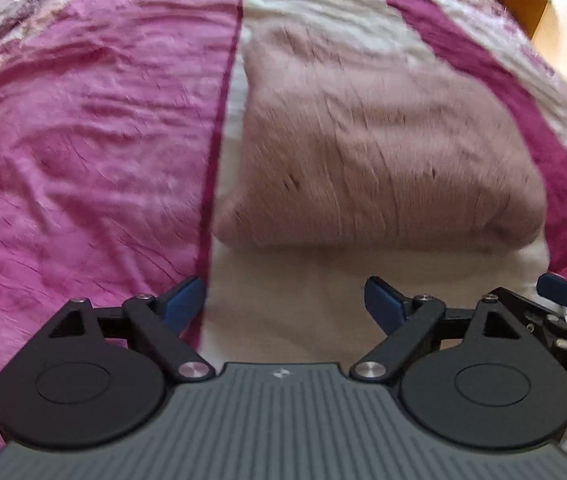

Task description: Fold small clothes

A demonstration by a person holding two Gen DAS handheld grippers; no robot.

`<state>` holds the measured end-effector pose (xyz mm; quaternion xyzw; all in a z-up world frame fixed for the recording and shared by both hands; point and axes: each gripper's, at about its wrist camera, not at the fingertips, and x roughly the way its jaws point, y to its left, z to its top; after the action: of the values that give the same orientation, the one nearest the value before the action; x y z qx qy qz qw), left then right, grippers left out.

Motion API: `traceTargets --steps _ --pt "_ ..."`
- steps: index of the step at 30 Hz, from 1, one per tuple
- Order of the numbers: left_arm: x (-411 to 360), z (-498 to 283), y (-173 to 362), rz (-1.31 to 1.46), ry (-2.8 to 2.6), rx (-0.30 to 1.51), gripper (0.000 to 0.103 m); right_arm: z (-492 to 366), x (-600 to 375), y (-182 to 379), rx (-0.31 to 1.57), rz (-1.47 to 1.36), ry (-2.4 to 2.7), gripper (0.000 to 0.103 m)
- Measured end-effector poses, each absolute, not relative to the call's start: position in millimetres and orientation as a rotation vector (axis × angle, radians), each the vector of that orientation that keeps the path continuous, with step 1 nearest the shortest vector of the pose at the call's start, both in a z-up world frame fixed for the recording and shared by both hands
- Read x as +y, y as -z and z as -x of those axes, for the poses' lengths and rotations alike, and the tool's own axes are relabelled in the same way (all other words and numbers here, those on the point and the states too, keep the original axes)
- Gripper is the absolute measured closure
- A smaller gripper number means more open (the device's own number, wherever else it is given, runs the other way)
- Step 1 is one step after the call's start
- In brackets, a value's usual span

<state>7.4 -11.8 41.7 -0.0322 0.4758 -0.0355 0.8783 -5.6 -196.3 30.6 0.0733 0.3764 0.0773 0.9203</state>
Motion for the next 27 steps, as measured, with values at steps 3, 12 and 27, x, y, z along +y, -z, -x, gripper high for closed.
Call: traceTargets --steps 3,12,27 --pt "-21 -8 -33 0.025 0.054 0.987 0.006 6 -195 -21 0.781 -0.166 -0.119 0.022" --pt "-27 -8 -28 0.000 0.040 0.988 0.001 8 -184 -14 0.772 -0.099 -0.109 0.017" --pt "-26 -9 -27 0.002 0.048 0.977 0.000 8 -184 -13 0.770 -0.101 -0.112 0.015"
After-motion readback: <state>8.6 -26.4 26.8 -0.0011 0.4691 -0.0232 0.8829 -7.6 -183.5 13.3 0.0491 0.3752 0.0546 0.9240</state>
